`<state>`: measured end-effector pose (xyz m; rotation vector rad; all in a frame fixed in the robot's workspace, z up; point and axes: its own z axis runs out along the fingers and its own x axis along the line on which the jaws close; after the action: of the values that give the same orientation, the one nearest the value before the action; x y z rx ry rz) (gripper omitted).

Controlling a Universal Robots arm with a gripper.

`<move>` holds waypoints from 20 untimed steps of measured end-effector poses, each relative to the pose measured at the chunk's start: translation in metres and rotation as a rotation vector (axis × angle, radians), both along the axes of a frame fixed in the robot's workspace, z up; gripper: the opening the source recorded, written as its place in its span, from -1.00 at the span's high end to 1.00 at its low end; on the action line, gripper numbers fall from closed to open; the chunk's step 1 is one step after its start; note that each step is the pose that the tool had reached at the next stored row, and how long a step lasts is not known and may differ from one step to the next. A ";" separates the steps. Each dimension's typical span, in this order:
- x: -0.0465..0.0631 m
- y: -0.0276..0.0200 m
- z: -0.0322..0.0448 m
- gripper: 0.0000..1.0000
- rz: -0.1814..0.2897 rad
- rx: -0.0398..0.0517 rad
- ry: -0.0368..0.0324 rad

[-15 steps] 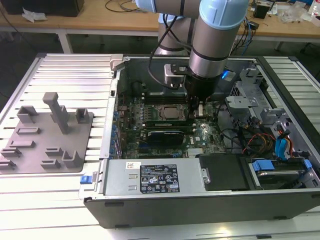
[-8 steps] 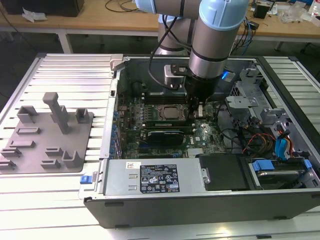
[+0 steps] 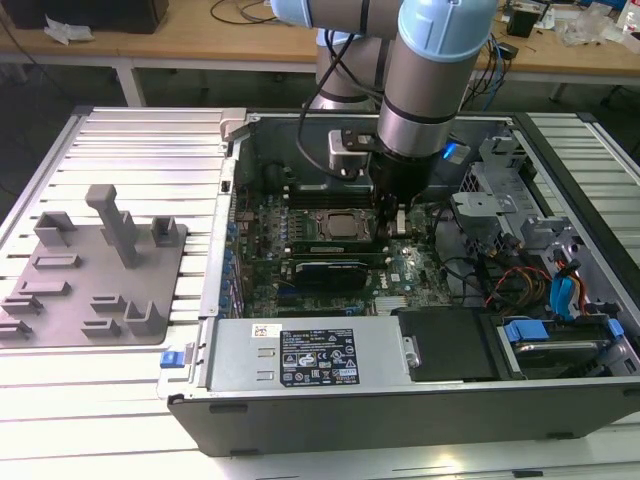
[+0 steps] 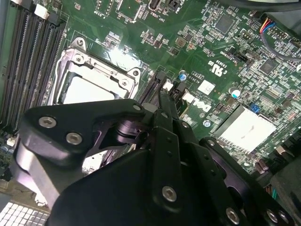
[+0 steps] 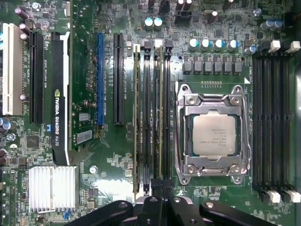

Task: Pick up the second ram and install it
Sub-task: 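Press down the second ram until it locks into place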

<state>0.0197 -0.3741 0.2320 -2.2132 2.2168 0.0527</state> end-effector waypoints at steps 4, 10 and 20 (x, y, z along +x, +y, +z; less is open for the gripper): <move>0.000 -0.0002 0.0144 0.84 0.000 -0.0016 0.0002; -0.023 -0.0003 0.0144 0.84 0.000 -0.0020 0.0001; -0.062 -0.0002 0.0142 0.84 0.000 -0.0019 0.0000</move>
<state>-0.0423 -0.3743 0.2462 -2.2144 2.2175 0.0506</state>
